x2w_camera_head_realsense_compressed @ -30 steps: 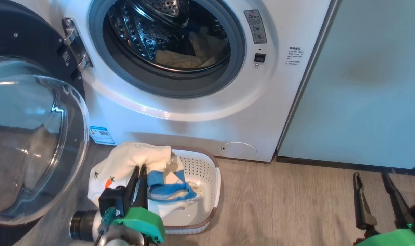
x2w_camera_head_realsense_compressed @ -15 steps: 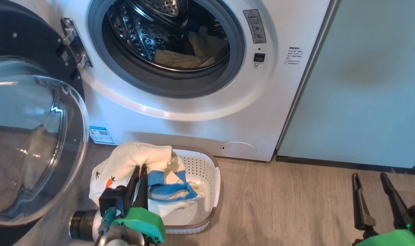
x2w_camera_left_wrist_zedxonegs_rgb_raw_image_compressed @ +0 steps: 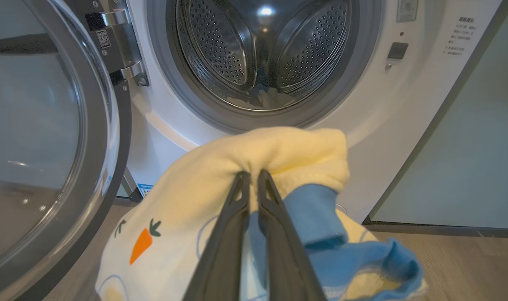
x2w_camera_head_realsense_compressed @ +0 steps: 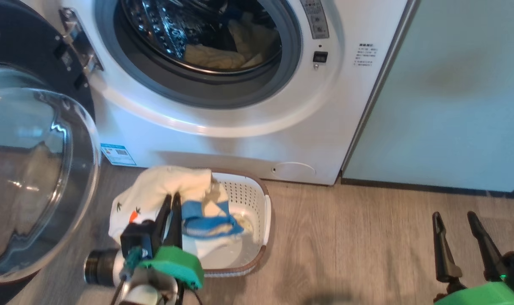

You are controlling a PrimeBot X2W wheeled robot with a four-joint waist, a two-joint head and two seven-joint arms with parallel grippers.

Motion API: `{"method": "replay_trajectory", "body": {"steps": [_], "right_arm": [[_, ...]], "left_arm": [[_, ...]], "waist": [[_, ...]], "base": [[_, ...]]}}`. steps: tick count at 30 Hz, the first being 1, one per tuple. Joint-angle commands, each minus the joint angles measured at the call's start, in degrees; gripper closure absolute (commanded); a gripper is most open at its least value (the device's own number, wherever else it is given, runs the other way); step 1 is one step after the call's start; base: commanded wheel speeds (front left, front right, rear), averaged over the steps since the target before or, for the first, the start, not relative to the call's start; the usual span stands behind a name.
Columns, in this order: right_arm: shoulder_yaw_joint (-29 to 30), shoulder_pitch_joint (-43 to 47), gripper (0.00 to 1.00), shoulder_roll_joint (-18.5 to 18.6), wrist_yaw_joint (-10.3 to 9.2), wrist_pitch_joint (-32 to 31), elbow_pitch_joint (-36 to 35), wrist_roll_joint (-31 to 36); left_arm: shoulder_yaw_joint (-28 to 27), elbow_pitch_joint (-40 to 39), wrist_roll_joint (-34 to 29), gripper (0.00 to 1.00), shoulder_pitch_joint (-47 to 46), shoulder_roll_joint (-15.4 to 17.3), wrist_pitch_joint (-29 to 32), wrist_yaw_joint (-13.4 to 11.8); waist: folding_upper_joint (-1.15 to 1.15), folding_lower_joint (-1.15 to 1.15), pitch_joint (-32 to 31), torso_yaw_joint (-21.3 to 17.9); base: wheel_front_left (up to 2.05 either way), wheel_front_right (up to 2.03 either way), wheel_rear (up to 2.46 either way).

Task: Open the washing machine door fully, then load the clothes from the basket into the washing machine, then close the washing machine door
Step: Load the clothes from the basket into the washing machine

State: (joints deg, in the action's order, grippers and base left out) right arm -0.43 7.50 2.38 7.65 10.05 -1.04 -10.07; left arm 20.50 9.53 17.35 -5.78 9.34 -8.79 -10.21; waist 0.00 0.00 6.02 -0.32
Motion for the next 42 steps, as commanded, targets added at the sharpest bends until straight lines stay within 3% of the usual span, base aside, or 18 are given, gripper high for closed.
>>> {"method": "replay_trajectory", "body": {"steps": [1, 21, 32, 42], "right_arm": [[-1.29, -3.07, 0.00, 0.51, -0.16, 0.37, -2.07, -0.32], [-1.96, -10.75, 0.00, 0.50, -0.16, 3.78, -0.15, -3.06], [-3.60, -15.19, 0.00, 0.50, -0.16, 4.89, 2.52, -6.49], [-4.28, -17.67, 0.00, 0.50, -0.16, 4.94, 1.68, -9.74]], "left_arm": [[-2.53, -1.74, 0.50, 1.00, -4.04, 1.20, -0.47, -0.35], [-6.10, 7.81, 2.36, 1.00, -25.14, 2.66, -0.43, 1.89], [-8.60, 14.13, 3.20, 1.00, -38.07, 6.90, 2.44, 3.65], [-9.44, 15.63, 4.00, 1.00, -50.93, 13.02, 12.65, 6.46]], "waist": [[0.00, 0.00, 1.04, -0.50], [0.00, 0.00, 18.00, -6.43], [0.00, 0.00, 24.97, -10.55], [0.00, 0.00, 29.33, -12.90]], "base": [[0.00, 0.00, 0.00], [0.00, 0.00, 0.00], [0.00, 0.00, 0.00], [0.00, 0.00, 0.00]]}}
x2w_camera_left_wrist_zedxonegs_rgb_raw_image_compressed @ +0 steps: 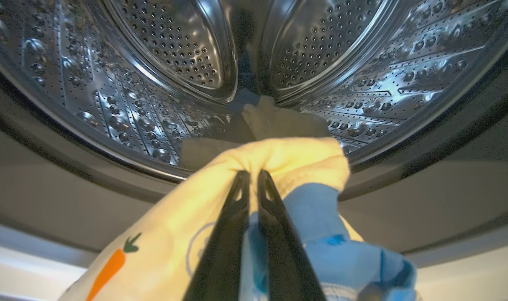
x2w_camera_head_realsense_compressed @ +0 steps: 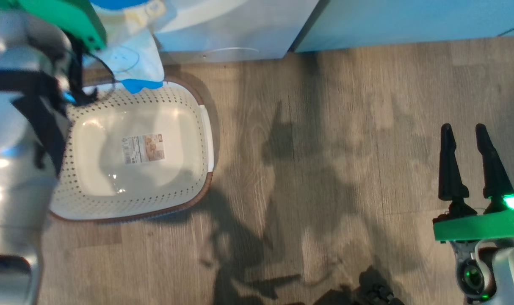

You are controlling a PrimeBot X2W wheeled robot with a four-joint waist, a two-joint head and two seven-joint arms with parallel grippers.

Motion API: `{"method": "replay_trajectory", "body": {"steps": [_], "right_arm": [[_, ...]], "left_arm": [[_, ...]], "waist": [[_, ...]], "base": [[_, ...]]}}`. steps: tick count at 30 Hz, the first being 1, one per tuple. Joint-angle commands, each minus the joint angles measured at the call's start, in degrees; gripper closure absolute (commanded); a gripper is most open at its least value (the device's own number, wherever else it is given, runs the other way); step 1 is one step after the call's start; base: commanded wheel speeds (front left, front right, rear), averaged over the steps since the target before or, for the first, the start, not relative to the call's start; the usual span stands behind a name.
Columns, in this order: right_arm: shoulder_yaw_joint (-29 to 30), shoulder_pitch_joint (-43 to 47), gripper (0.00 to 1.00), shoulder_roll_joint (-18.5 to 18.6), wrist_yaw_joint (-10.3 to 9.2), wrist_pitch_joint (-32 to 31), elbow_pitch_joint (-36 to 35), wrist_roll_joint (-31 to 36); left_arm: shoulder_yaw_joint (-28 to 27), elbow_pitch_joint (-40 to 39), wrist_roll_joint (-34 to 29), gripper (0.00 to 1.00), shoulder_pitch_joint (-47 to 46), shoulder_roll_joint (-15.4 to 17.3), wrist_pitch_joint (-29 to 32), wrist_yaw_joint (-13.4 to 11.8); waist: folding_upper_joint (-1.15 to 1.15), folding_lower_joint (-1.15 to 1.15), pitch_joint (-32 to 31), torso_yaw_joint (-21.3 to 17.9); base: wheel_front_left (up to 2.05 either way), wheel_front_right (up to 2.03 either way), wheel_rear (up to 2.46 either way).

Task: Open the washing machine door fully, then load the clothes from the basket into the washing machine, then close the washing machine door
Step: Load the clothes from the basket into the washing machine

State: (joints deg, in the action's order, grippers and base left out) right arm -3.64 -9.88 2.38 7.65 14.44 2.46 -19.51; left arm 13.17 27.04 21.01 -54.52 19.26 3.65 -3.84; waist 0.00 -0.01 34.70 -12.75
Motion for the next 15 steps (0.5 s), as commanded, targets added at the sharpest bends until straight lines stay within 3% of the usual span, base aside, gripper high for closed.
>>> {"method": "replay_trajectory", "body": {"steps": [1, 6, 15], "right_arm": [[-1.16, -0.47, 0.00, 0.50, -0.16, 0.55, -1.86, -0.55], [-2.05, -1.75, 0.00, 0.50, -0.16, 0.55, -1.81, -1.82], [-3.42, -3.61, 0.00, 0.50, -0.16, 0.55, -1.63, -4.18]], "left_arm": [[-1.95, -1.85, 0.24, 1.00, -3.54, 3.84, 1.75, 0.42], [-1.87, -1.35, 1.46, 1.00, -10.49, 7.10, 11.44, 2.22], [-2.12, 0.89, 1.06, 1.00, -20.17, 10.78, 16.06, 3.16]], "waist": [[0.00, 0.01, 1.09, -0.59], [0.00, 0.01, 3.06, -1.59], [0.00, 0.01, 6.02, -4.21]], "base": [[0.00, 0.00, 0.00], [0.00, 0.00, 0.00], [0.00, 0.00, 0.00]]}}
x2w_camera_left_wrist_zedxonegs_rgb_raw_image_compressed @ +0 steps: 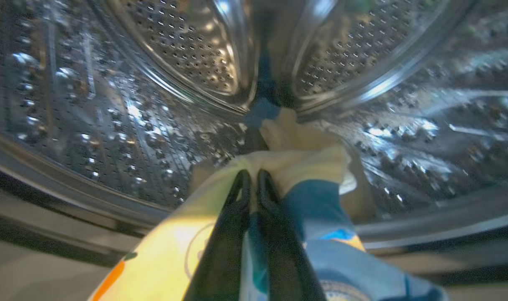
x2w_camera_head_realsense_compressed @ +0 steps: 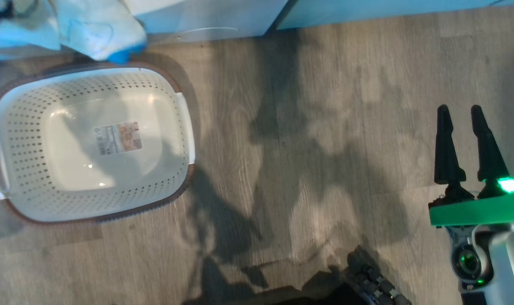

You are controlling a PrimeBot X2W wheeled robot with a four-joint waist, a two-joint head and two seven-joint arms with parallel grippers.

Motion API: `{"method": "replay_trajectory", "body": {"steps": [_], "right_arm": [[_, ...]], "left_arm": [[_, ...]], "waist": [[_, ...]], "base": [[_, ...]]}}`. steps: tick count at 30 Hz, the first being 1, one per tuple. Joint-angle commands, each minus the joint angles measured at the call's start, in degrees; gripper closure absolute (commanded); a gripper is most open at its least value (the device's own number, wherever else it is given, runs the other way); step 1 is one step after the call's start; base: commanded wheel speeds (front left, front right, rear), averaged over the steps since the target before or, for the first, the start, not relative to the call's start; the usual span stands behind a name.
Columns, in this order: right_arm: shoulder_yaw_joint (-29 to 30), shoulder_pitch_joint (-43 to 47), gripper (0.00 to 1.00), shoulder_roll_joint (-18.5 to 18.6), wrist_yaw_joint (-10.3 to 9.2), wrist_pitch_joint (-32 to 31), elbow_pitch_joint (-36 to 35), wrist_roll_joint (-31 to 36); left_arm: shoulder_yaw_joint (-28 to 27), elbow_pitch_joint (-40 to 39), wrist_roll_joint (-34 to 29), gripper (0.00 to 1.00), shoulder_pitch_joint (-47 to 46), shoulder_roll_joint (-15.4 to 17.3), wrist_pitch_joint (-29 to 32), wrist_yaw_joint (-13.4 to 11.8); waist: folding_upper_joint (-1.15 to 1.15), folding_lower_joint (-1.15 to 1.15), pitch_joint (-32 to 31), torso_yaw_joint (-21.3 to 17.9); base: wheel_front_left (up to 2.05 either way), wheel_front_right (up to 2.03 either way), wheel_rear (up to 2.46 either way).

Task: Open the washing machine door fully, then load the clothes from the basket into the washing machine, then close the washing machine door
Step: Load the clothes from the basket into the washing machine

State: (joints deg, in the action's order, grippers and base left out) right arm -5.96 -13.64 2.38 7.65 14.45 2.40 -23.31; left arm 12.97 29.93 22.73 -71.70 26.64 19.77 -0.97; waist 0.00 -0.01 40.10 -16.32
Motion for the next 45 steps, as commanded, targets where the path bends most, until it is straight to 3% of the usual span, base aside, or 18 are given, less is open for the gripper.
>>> {"method": "replay_trajectory", "body": {"steps": [1, 12, 19, 27, 35, 36, 37, 38, 39, 45], "right_arm": [[-1.31, -0.04, 0.00, 0.50, -0.16, 0.54, -1.54, -0.59], [-3.81, -2.35, 0.00, 0.50, -0.16, 0.54, -1.29, -3.32], [-4.41, -3.20, 0.00, 0.50, -0.16, 0.54, -1.46, -4.61], [-4.76, -3.72, 0.00, 0.50, -0.16, 0.54, -1.50, -4.83], [-4.94, -3.65, 0.00, 0.50, -0.16, 0.54, -1.38, -4.49], [-4.93, -3.70, 0.00, 0.50, -0.16, 0.54, -1.36, -4.46], [-4.87, -3.75, 0.00, 0.50, -0.16, 0.54, -1.34, -4.42], [-4.80, -3.79, 0.00, 0.50, -0.16, 0.54, -1.31, -4.36], [-4.71, -3.81, 0.00, 0.50, -0.16, 0.54, -1.28, -4.28], [-3.72, -3.58, 0.00, 0.50, -0.16, 0.54, -1.22, -3.59]], "left_arm": [[-1.75, -1.80, -1.03, 1.00, -4.03, 3.81, -0.21, 0.42], [-2.26, 3.43, -2.89, 1.00, -13.01, 5.97, -7.64, 0.63], [-1.22, 6.57, -6.02, 1.00, -17.42, 7.03, -17.34, 0.49], [0.17, 11.05, -10.16, 1.00, -21.17, 7.46, -30.95, -2.29], [-0.83, 19.16, -5.40, 1.00, -20.45, 4.32, -28.42, 0.63], [-1.06, 19.92, -4.83, 0.65, -20.43, 4.03, -27.99, 0.78], [-1.33, 20.60, -4.28, 0.45, -20.37, 3.73, -27.70, 0.78], [-1.46, 21.18, -3.96, 0.18, -20.25, 3.52, -27.46, 0.67], [-1.75, 21.74, -3.47, 0.00, -20.09, 3.23, -27.24, 0.49], [-1.43, 22.78, -2.70, 0.00, -18.03, 2.04, -27.47, 0.15]], "waist": [[0.00, 0.01, 0.96, -1.04], [0.00, 0.01, 4.64, -5.22], [0.00, 0.01, 6.44, -6.52], [0.00, 0.01, 7.14, -6.96], [0.00, 0.01, 7.11, -5.93], [0.00, 0.01, 7.10, -5.82], [0.00, 0.01, 7.04, -5.69], [0.00, 0.01, 6.95, -5.56], [0.00, 0.01, 6.84, -5.44], [0.00, 0.01, 5.99, -4.19]], "base": [[0.00, 0.00, 0.00], [0.00, 0.00, 0.00], [0.00, 0.00, 0.00], [0.00, 0.00, 0.00], [0.00, 0.00, 0.00], [0.00, 0.00, 0.00], [0.00, 0.00, 0.00], [0.00, 0.00, 0.00], [0.00, 0.00, 0.00], [0.00, 0.00, 0.00]]}}
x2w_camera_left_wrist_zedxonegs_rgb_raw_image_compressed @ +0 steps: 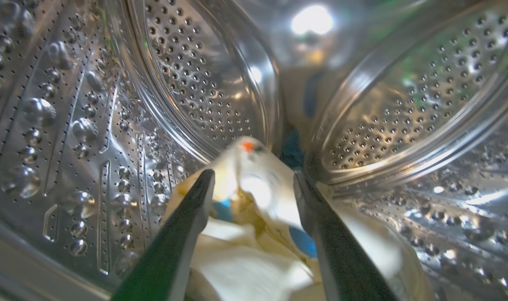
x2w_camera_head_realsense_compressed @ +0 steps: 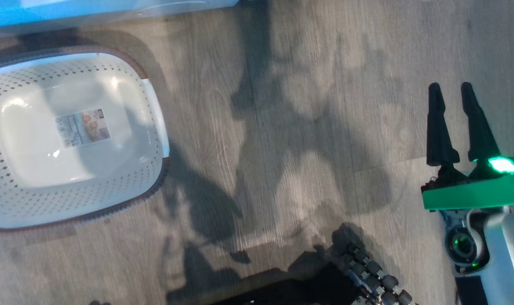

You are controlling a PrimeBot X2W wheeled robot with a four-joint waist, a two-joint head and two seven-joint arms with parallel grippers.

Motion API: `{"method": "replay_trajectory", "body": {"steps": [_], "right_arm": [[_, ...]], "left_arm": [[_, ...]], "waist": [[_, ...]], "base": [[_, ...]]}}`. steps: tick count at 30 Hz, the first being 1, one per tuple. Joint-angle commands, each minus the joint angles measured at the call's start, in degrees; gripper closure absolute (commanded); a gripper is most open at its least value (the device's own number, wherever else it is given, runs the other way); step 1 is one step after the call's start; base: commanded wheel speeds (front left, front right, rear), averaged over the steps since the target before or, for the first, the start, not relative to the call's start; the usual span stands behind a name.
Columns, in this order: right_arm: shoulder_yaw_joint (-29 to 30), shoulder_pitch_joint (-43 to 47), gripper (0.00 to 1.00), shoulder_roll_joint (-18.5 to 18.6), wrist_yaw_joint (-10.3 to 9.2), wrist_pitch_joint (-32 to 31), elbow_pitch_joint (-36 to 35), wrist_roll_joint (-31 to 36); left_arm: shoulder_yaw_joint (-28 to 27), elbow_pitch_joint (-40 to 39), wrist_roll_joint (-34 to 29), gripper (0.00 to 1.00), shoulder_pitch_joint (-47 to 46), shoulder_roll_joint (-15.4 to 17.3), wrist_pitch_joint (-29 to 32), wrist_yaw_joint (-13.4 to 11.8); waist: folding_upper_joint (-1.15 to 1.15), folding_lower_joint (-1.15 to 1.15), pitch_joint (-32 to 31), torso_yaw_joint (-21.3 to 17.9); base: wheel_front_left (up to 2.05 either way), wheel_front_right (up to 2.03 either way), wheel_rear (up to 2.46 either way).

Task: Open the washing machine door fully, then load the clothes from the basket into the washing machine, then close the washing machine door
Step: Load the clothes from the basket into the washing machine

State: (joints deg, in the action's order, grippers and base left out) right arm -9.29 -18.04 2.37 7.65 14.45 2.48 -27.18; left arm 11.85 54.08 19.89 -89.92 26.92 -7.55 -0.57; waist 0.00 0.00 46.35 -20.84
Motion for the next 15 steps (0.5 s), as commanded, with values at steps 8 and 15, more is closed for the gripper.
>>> {"method": "replay_trajectory", "body": {"steps": [8, 15], "right_arm": [[1.17, 1.26, 0.00, 0.51, -0.16, 0.55, -1.57, 1.85], [2.88, 2.44, 0.00, 0.51, -0.16, 0.55, -1.81, 4.03]], "left_arm": [[0.44, -3.21, 0.64, 0.00, 6.42, -0.51, -2.37, -1.98], [0.67, -9.15, 1.73, 0.00, 16.05, -3.12, -4.68, -3.90]], "waist": [[0.00, 0.00, -2.30, 2.49], [0.00, 0.00, -5.36, 5.13]], "base": [[0.00, 0.00, 0.00], [0.00, 0.00, 0.00]]}}
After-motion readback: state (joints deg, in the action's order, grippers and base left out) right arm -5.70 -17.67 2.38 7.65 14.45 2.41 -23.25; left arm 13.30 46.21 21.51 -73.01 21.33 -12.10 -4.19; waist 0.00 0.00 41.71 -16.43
